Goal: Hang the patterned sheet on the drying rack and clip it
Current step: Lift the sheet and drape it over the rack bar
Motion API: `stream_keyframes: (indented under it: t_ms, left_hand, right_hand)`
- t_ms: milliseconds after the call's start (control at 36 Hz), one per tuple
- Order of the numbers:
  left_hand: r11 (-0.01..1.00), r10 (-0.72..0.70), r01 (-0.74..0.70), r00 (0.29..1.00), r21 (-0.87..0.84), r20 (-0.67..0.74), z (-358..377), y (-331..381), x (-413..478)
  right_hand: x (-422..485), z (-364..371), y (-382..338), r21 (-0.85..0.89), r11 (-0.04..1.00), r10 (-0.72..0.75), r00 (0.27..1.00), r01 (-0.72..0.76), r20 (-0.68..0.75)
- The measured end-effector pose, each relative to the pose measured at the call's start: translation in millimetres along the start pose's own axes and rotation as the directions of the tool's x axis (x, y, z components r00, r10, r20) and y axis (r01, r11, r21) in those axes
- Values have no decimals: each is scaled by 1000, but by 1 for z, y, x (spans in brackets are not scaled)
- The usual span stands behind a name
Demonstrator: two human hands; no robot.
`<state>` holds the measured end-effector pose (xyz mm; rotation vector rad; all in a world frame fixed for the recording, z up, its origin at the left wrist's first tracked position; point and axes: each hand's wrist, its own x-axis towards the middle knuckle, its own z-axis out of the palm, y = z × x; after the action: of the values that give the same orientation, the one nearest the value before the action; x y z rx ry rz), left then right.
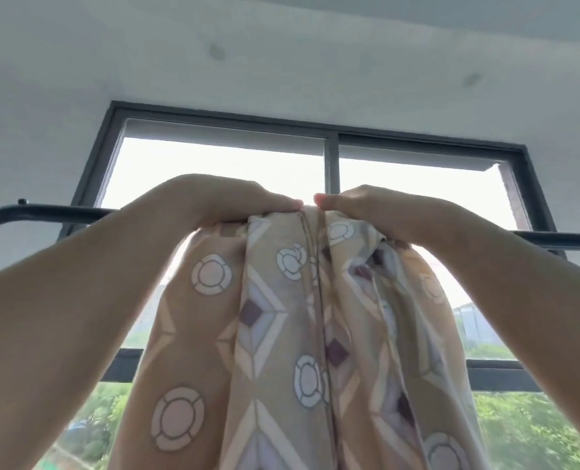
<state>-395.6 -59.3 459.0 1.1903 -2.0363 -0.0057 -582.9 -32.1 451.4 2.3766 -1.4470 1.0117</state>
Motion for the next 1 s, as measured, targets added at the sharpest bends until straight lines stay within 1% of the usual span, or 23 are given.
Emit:
stream_keyframes:
  t_ms: [28,56,111,139,222,250,306,389,417,528,583,639,694,722,750,778,833,861,889,917,944,972,1000]
  left_hand:
    - [998,48,-48,999,30,-12,3,7,-6]
    - [993,105,-98,990,73,-99,7,11,-8]
    - [965,223,-176,940,193,-257,14,23,-19]
    - [959,242,-191,936,210,-255,16,26,-21]
    - [958,210,-182,971,224,-111,19,32,-31]
    - [948,204,-171,974,267,-98,19,31,-33]
    - [929,221,-165,965,331,-138,17,26,-34]
    - [938,217,-166,966,305,-142,16,23,-35]
    - [941,216,-170,967,292,-135,16,23,-36]
    - [958,211,-179,969,226,-131,16,23,-37]
    - [959,210,-177,968,222,-136,16,23,-36]
    - [961,213,-180,966,209,-148,17,24,-36]
    - [964,216,-186,964,188,-155,18,26,-36]
    - [966,216,-188,964,179,-156,18,27,-36]
    - [967,217,-189,964,174,-157,18,27,-36]
    - [967,217,-189,963,172,-159,18,27,-35]
    - [965,222,-191,960,181,-169,17,25,-34]
    - [964,224,-192,958,182,-177,16,23,-34]
    - [966,222,-189,958,178,-183,16,21,-34]
    - [967,217,-186,958,172,-187,15,20,-34]
    - [969,214,-183,959,168,-187,15,19,-34]
    - [969,211,-181,960,169,-183,15,17,-34]
    - [968,211,-181,961,173,-178,15,16,-35]
  right_hand:
    - [-3,-3,-1,-22,999,35,999,-35,1]
    - [-4,-5,-1,-35,997,68,998,-68,-11]
    - [-5,-8,-3,-26,991,134,991,-134,-17]
    - [-5,-7,-5,9,987,158,987,-158,0]
    - [-8,-4,-13,87,980,176,984,-178,29]
    - [-8,-2,-15,90,981,176,984,-174,-9]
    - [-4,2,-20,58,983,181,975,-175,-132]
    - [-6,0,-16,52,989,148,947,-139,-286]
    - [-11,-2,-14,43,992,124,945,-116,-303]
    - [-35,-15,-6,105,992,81,982,-64,-172]
    - [-43,-20,-2,99,994,74,979,-56,-192]
    - [-43,-21,2,33,999,44,950,-35,-310]
    - [-35,-24,2,-36,998,34,886,-58,-463]
    - [-27,-28,3,28,997,73,844,-69,-532]
    - [-18,-34,2,177,982,163,803,-72,-573]
    - [-11,-41,-1,368,928,270,771,-50,-576]
    - [-1,-52,-8,665,745,410,746,58,-525]
    - [2,-53,-12,730,675,431,745,108,-509]
    - [5,-51,-12,750,650,425,758,124,-494]
    - [7,-44,-10,736,671,407,782,95,-472]
    - [10,-34,-6,670,743,375,825,7,-424]
    - [13,-24,-6,573,810,350,885,-122,-306]
    - [14,-16,-5,425,874,327,932,-235,-158]
